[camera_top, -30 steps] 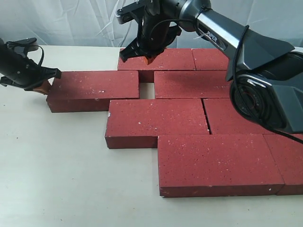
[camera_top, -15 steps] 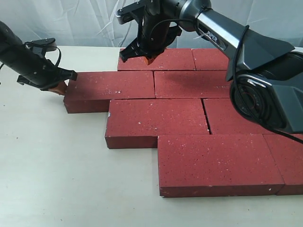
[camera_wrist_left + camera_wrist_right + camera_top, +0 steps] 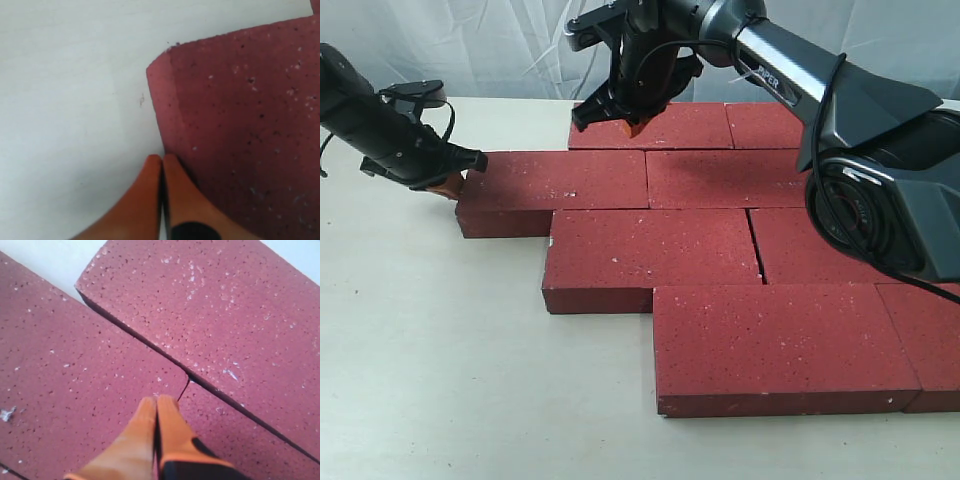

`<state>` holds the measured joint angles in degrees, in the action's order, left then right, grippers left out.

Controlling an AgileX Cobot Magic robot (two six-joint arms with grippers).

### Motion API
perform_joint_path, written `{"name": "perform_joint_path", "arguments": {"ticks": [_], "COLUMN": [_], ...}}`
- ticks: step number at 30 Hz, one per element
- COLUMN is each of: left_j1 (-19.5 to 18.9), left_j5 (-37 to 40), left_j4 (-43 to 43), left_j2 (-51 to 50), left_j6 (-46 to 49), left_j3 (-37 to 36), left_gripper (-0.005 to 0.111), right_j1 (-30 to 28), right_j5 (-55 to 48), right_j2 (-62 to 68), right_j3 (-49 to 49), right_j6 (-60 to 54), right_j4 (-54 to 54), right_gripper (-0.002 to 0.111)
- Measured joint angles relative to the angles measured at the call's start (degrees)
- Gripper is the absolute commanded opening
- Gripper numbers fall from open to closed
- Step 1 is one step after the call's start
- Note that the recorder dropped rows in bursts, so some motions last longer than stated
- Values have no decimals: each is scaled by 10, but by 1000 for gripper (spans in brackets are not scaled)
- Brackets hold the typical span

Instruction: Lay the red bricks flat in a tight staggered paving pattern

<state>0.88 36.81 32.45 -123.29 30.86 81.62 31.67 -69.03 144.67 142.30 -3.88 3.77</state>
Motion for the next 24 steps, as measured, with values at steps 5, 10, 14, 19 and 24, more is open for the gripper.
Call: {"name": "perform_joint_path", "arguments": {"ticks": [5,10,14,19,24], "left_j1": [0,-7,-4,5,5], "left_j5": [-6,-13,-18,-29,-34], "left_j4": [-11,-13,-9,-9,-9], "left_j2": [0,0,0,-5,-12], "left_j6": [0,-1,0,6,10], "left_j3": [0,0,-3,-7,-8], "left_gripper": [0,0,0,0,0], "right_j1": [0,0,0,0,0], "right_j5": [-1,-5,-5,-5,-5], "right_j2": [0,0,0,0,0], "right_j3": [0,0,0,0,0], "right_j6": [0,-1,-1,-1,-1], "right_j4": [-19,-27,-29,-31,-32], "right_gripper": [-1,-1,-1,-1,-1]}}
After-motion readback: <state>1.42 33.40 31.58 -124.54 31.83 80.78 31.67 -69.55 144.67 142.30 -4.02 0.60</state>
